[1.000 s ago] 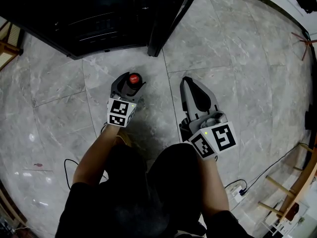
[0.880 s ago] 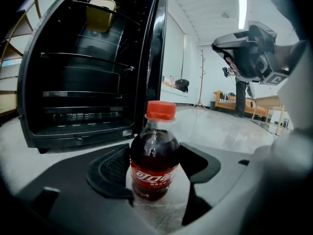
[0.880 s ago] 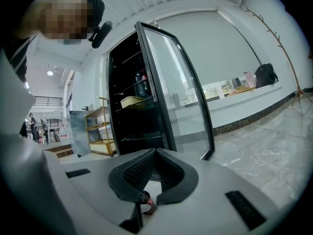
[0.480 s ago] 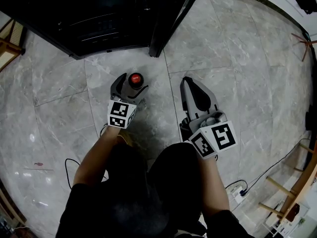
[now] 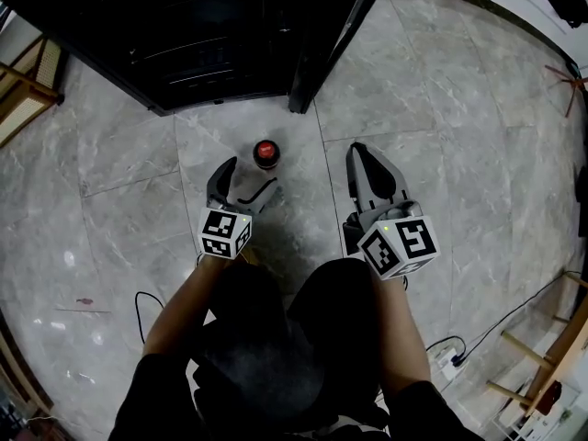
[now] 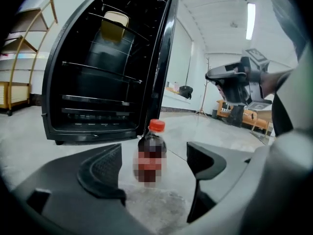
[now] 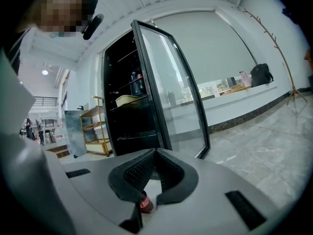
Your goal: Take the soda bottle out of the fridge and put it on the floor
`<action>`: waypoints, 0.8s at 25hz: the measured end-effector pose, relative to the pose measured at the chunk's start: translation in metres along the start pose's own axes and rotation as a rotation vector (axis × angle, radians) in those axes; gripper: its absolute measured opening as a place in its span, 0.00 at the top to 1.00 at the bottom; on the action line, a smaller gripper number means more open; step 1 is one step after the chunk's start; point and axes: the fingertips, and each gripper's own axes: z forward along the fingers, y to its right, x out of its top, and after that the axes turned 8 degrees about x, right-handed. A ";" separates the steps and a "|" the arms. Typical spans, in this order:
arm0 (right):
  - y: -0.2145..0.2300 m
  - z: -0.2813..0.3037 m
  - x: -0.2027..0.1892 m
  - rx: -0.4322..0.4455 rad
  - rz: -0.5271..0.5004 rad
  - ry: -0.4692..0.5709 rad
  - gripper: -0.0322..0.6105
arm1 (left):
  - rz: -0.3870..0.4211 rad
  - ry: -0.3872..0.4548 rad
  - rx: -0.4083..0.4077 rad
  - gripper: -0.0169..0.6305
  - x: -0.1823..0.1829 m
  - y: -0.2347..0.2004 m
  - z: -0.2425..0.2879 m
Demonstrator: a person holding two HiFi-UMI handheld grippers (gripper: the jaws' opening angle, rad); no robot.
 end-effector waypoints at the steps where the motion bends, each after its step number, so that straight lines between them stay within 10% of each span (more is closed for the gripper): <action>1: 0.003 0.000 -0.001 -0.008 0.008 -0.001 0.91 | -0.007 0.002 -0.003 0.35 0.003 0.000 -0.002; 9: -0.003 -0.009 0.025 -0.089 0.092 0.004 0.91 | -0.020 -0.004 -0.002 0.52 0.066 -0.009 -0.033; 20: -0.116 -0.039 0.233 -0.022 0.103 -0.160 0.91 | -0.049 -0.023 0.010 0.96 0.333 -0.001 -0.155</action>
